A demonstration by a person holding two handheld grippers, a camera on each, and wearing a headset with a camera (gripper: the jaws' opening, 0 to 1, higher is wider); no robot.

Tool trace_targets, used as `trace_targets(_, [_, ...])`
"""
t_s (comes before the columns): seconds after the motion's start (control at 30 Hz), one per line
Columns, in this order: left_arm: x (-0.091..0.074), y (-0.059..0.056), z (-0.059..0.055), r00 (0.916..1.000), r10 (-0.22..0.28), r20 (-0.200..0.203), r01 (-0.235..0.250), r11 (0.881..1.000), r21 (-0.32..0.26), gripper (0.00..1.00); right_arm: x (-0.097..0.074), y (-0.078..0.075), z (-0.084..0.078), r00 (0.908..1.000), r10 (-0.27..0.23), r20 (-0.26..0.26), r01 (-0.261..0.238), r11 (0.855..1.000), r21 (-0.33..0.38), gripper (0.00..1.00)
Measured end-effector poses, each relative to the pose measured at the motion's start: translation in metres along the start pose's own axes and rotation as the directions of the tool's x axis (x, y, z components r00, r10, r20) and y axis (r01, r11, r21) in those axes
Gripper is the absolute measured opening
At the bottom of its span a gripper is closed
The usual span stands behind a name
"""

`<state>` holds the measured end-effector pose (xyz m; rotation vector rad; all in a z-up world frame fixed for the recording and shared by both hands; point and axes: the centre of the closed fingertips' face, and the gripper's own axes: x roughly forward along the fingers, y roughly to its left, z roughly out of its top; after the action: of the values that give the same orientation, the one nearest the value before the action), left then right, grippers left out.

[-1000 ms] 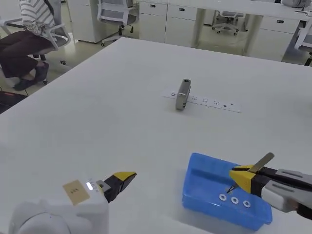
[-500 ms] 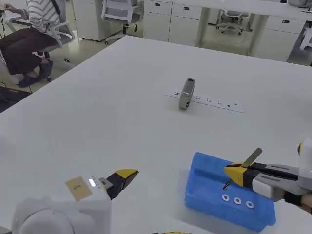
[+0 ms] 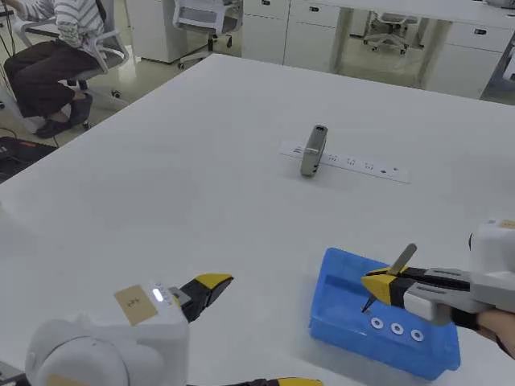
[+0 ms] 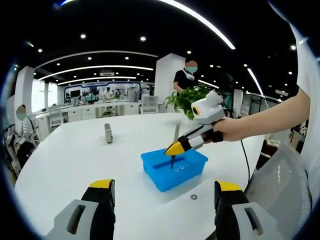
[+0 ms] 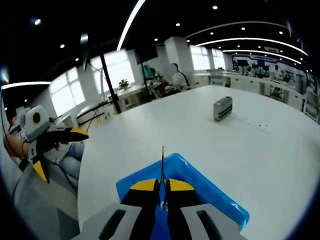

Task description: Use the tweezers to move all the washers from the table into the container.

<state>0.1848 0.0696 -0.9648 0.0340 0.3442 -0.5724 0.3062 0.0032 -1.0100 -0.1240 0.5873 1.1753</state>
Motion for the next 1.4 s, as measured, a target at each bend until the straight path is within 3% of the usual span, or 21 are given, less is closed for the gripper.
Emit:
trace_targets(0.8, [0.0, 0.001, -0.001, 1.0, 0.001, -0.009, -0.001, 1.0, 0.006, 0.82, 0.014, -0.002, -0.013, 0.9982, 0.017, -0.057, -0.018, 1.0, -0.017, 0.03])
trace_targets(1.13, [0.001, 0.0, -0.002, 0.9999, 0.0, -0.014, 0.0, 1.0, 0.009, 0.82, 0.011, 0.001, -0.01, 0.9989, 0.019, -0.042, -0.02, 1.0, -0.012, 0.03])
trace_targets(1.4, [0.001, 0.0, -0.003, 0.9998, -0.001, -0.018, 0.001, 1.0, 0.012, 0.82, 0.0, 0.012, -0.002, 0.9996, 0.026, -0.006, -0.026, 0.999, -0.022, 0.03])
